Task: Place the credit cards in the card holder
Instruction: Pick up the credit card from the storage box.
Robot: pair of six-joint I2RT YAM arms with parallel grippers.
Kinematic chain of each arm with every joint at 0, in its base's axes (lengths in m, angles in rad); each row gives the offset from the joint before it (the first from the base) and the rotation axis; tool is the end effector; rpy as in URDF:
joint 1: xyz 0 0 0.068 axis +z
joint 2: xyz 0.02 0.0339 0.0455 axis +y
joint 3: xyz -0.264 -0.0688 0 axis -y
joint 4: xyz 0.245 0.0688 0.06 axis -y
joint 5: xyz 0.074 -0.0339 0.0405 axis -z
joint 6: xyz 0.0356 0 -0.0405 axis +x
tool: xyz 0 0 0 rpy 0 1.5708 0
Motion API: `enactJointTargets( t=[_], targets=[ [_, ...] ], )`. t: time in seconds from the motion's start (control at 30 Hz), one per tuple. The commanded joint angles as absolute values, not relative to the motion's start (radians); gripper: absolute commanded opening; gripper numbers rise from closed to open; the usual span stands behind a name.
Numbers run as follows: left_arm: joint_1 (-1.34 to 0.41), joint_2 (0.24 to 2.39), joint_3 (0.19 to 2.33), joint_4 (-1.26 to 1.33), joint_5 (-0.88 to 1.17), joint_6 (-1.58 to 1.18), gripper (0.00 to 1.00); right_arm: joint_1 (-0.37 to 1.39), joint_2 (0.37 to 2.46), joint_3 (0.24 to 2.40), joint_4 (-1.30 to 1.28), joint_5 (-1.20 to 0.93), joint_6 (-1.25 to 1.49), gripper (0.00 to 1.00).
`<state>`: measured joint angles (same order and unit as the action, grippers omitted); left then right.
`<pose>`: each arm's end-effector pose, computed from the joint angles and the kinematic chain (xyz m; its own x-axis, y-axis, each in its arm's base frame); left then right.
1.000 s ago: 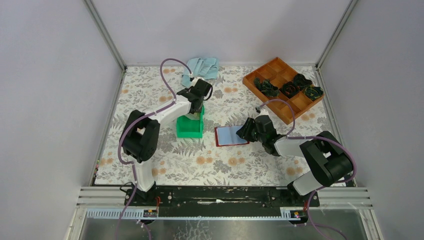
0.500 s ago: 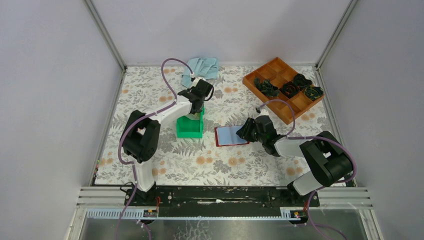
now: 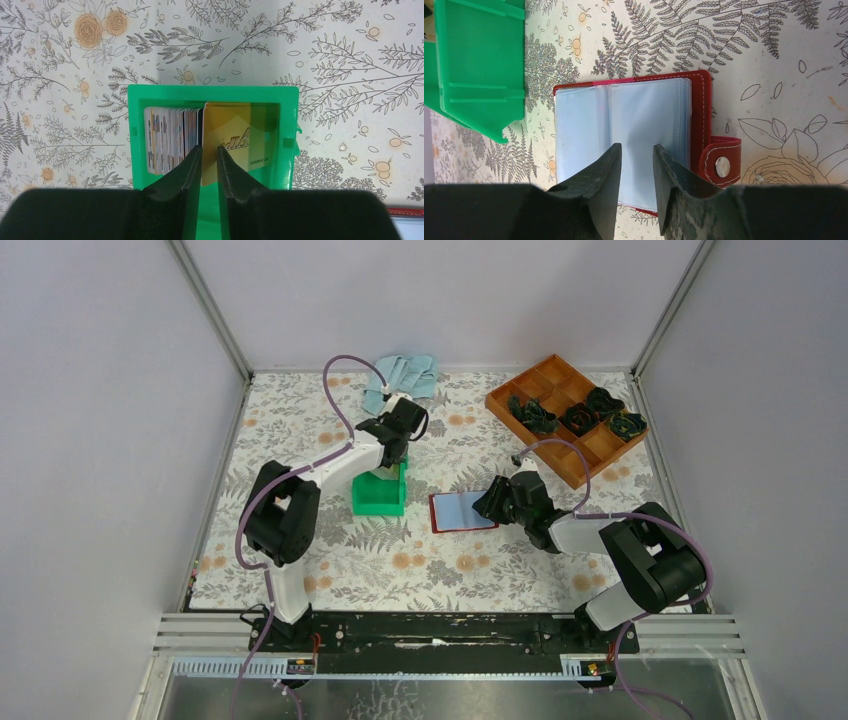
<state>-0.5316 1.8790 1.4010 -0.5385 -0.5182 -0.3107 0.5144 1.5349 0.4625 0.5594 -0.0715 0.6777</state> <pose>0.3541 -0.1878 0.2164 -0.7638 0.1410 -0.6299 -0.0188 0.9706 0.2401 0.2388 0.1379 0.1371 -0.6745 0.3371 -0.6568 -0.1566 0.8040 0.5736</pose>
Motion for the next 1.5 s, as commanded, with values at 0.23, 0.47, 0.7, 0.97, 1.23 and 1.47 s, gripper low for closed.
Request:
enactJointTargets(
  t=[0.23,0.47,0.7,0.97,1.23,1.47],
  targets=[
    [-0.531,1.841,1.429,-0.566,-0.569,-0.29,0.2,0.515,1.539,0.48,0.571,-0.073,0.672,0.37],
    [-0.531,1.825,1.44,-0.572,-0.565,-0.293,0.19,0.516,1.534,0.48,0.569,-0.073,0.672,0.37],
    [-0.533,1.817,1.44,-0.575,-0.561,-0.296,0.18,0.516,1.536,0.476,0.573,-0.072,0.672,0.37],
    [-0.54,1.803,1.436,-0.583,-0.555,-0.301,0.05,0.516,1.533,0.47,0.574,-0.069,0.671,0.37],
    [-0.54,1.756,1.411,-0.587,-0.516,-0.318,0.0,0.516,1.518,0.469,0.565,-0.069,0.672,0.37],
    [-0.541,1.699,1.396,-0.596,-0.482,-0.34,0.0,0.516,1.507,0.472,0.547,-0.075,0.662,0.37]
  ],
)
